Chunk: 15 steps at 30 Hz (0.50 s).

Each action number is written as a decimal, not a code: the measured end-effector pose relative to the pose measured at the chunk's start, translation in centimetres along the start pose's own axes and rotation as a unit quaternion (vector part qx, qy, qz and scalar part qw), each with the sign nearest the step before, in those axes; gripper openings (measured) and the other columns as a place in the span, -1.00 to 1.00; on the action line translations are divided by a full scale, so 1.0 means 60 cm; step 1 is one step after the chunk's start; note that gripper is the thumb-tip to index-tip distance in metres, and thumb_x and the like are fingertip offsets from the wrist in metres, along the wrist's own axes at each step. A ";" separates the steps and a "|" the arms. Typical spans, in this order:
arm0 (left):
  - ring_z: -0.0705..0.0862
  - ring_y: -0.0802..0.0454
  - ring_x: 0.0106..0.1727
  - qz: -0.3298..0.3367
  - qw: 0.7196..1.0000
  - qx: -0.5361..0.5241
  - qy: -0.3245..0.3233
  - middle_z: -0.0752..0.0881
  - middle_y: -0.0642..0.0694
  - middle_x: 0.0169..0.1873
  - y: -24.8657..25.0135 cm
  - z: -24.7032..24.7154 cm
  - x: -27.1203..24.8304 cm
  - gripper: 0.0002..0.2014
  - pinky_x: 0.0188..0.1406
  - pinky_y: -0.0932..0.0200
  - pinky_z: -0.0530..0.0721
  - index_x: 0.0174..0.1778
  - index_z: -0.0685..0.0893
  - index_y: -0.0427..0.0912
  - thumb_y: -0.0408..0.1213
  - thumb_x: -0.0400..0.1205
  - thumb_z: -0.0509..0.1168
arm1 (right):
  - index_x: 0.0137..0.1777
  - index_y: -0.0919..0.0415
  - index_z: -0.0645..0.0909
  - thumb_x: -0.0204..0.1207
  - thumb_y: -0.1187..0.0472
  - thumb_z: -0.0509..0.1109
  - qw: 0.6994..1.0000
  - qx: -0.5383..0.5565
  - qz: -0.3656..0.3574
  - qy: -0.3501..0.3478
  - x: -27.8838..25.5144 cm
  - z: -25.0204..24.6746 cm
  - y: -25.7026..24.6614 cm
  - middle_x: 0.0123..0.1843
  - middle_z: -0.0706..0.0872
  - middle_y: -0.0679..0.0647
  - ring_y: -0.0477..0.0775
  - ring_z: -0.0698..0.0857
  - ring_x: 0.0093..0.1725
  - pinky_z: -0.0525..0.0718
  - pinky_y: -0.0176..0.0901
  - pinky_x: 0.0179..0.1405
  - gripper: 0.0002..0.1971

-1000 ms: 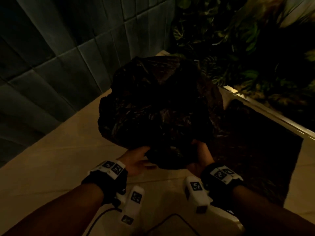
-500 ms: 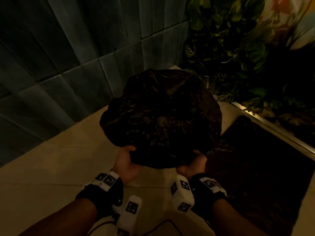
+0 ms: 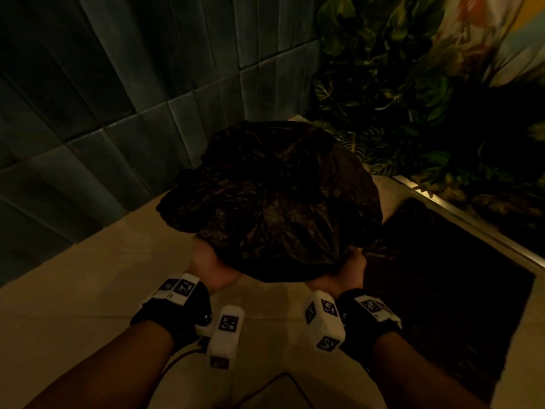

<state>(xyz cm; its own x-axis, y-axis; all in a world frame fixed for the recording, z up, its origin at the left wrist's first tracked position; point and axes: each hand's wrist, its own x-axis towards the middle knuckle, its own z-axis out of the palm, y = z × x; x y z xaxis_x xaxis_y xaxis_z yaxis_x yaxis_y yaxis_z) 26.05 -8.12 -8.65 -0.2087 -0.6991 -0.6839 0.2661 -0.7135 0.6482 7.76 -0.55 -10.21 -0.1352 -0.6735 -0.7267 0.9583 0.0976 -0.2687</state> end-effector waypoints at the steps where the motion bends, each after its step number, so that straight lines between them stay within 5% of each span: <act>1: 0.65 0.08 0.03 -0.021 0.996 -0.067 -0.061 0.53 -0.07 0.29 -0.002 -0.007 0.005 -0.65 -0.01 0.26 0.65 0.46 0.45 -0.20 -0.25 0.74 0.11 | 0.39 0.13 0.53 0.34 -0.12 0.21 1.000 -0.006 0.001 -0.029 -0.001 -0.007 0.001 0.39 0.57 0.31 0.44 0.49 0.39 0.43 0.25 0.42 -0.38; 4: 0.52 0.05 -0.35 -0.027 0.996 -0.046 -0.067 0.57 -0.03 -0.27 -0.020 -0.037 0.019 -0.76 -0.35 0.19 0.53 -0.16 0.68 -0.10 -0.09 0.67 0.18 | 0.30 0.16 0.59 0.16 -0.03 0.26 1.000 -0.028 0.001 -0.012 -0.012 -0.027 0.008 0.33 0.62 0.22 0.37 0.54 0.34 0.44 0.23 0.40 -0.35; 6: 0.55 0.03 -0.32 0.003 0.999 0.043 -0.004 0.64 -0.02 -0.34 -0.030 -0.053 0.022 -0.90 -0.30 0.14 0.57 -0.05 0.64 -0.10 -0.23 0.68 0.22 | 0.03 0.18 0.60 0.09 0.04 0.24 0.998 -0.052 -0.010 0.015 -0.012 -0.044 0.013 0.13 0.65 0.10 0.24 0.58 0.15 0.53 0.03 0.16 -0.52; 8: 0.63 0.02 -0.23 0.062 0.991 0.112 0.036 0.74 -0.05 -0.16 -0.041 -0.057 0.011 -0.79 -0.25 0.11 0.65 0.17 0.64 -0.11 -0.37 0.64 0.26 | -0.20 0.11 0.49 0.00 0.09 0.24 0.996 -0.082 -0.028 0.029 -0.016 -0.058 0.021 -0.06 0.57 0.05 0.16 0.56 -0.05 0.51 -0.07 -0.09 -0.68; 10: 0.63 0.02 -0.24 0.088 0.992 0.088 -0.018 0.74 -0.03 -0.19 -0.052 -0.053 -0.013 -0.52 -0.22 0.11 0.61 0.23 0.63 -0.05 -0.57 0.45 0.30 | -0.07 0.14 0.59 0.13 0.08 0.31 0.994 -0.103 -0.036 0.006 -0.020 -0.065 0.030 0.00 0.64 0.07 0.18 0.61 0.02 0.57 0.01 -0.01 -0.66; 12: 0.64 0.01 -0.20 0.049 0.991 0.031 -0.118 0.75 0.00 -0.22 -0.059 -0.054 -0.033 -0.33 -0.15 0.08 0.57 0.24 0.63 -0.05 -0.56 0.17 0.37 | 0.27 0.14 0.62 0.37 0.00 0.36 0.992 -0.113 -0.014 -0.056 -0.027 -0.053 0.035 0.26 0.71 0.12 0.25 0.63 0.29 0.55 0.15 0.31 -0.53; 15: 0.72 -0.07 0.13 -0.020 0.973 -0.036 -0.228 0.79 -0.05 0.11 -0.060 -0.035 -0.037 -0.51 0.19 -0.02 0.57 0.23 0.71 -0.11 -0.23 0.34 0.53 | 0.46 0.19 0.51 0.53 0.18 0.30 0.988 -0.127 0.008 -0.091 -0.019 -0.028 0.027 0.41 0.63 0.21 0.31 0.58 0.39 0.54 0.18 0.39 -0.53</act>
<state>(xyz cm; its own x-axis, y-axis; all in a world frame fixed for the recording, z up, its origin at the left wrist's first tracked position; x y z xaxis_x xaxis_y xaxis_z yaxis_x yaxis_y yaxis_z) 27.51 -3.89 -10.18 -0.6110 -0.6306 -0.4785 0.3116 -0.7472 0.5870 9.08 1.59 -10.87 -0.0513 -0.7891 -0.6122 0.8621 0.2744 -0.4260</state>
